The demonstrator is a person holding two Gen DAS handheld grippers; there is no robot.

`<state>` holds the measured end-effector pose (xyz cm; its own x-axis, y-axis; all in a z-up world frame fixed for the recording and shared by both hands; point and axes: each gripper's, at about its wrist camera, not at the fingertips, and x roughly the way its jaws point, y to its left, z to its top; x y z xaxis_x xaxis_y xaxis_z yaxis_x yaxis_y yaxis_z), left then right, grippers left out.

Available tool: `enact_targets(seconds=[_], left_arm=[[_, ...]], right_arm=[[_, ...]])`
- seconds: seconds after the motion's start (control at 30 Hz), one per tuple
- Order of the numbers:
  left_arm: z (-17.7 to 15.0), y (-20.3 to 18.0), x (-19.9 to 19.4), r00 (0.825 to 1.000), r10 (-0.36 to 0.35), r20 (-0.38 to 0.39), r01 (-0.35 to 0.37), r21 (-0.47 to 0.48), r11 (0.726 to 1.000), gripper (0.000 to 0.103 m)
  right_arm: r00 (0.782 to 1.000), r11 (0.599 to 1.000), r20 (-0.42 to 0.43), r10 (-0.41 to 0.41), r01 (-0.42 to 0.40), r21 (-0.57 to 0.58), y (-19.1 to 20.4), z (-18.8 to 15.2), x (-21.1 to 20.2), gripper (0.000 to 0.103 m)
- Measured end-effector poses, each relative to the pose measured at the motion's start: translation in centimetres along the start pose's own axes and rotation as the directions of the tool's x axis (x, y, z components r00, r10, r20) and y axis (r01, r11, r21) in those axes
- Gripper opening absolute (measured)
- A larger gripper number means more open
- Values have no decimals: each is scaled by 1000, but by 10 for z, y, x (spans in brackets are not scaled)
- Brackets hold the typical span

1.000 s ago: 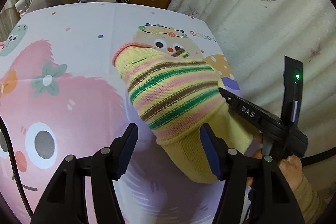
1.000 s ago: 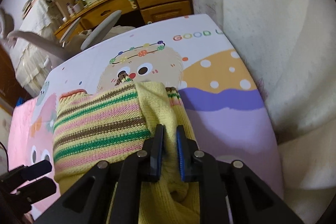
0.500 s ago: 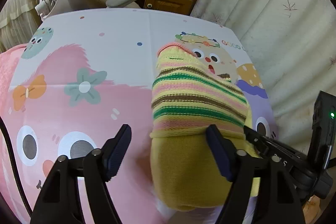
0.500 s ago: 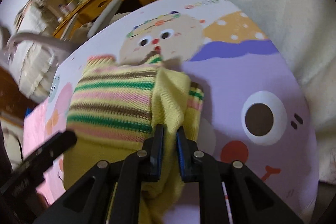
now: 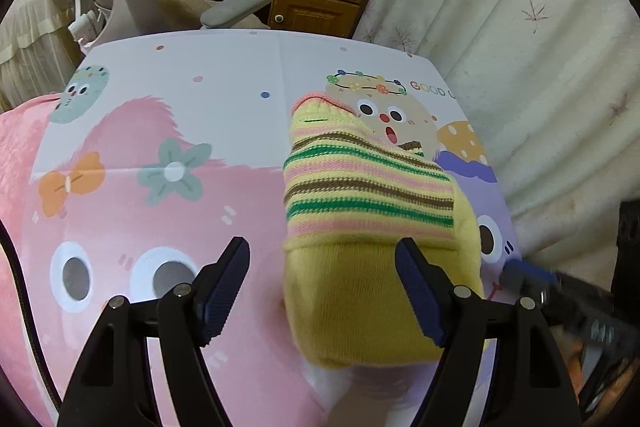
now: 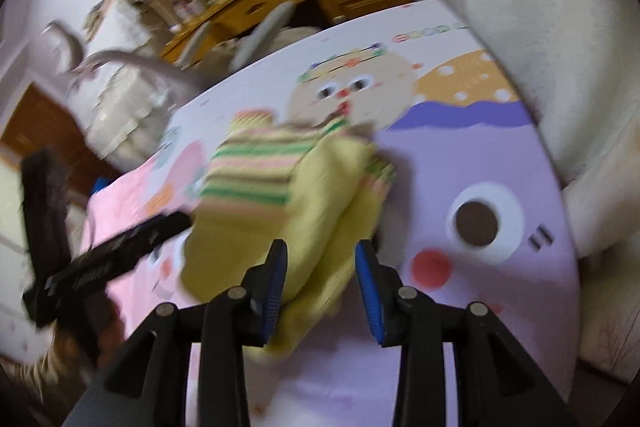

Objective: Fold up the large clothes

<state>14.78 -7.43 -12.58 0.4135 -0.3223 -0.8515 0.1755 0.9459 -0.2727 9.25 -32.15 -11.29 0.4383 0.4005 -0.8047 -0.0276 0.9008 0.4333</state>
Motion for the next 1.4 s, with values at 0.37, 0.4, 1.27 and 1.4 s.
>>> enact_targets(seconds=[0.37, 0.4, 1.27, 1.4], left_arm=[[-35, 9, -3, 996, 39, -78, -38, 15, 999, 74], [-37, 8, -1, 996, 42, -84, -40, 20, 999, 74], [-32, 11, -3, 994, 52, -94, -50, 26, 998, 80], [-20, 16, -21, 997, 69, -31, -70, -4, 998, 84]], right_arm=[[989, 951, -50, -139, 119, -285, 43, -33, 26, 10], [989, 956, -48, -139, 121, -266, 38, -32, 27, 10], [987, 983, 34, -156, 159, -93, 15, -20, -3, 69], [984, 982, 105, -146, 157, -107, 22, -9, -19, 77]])
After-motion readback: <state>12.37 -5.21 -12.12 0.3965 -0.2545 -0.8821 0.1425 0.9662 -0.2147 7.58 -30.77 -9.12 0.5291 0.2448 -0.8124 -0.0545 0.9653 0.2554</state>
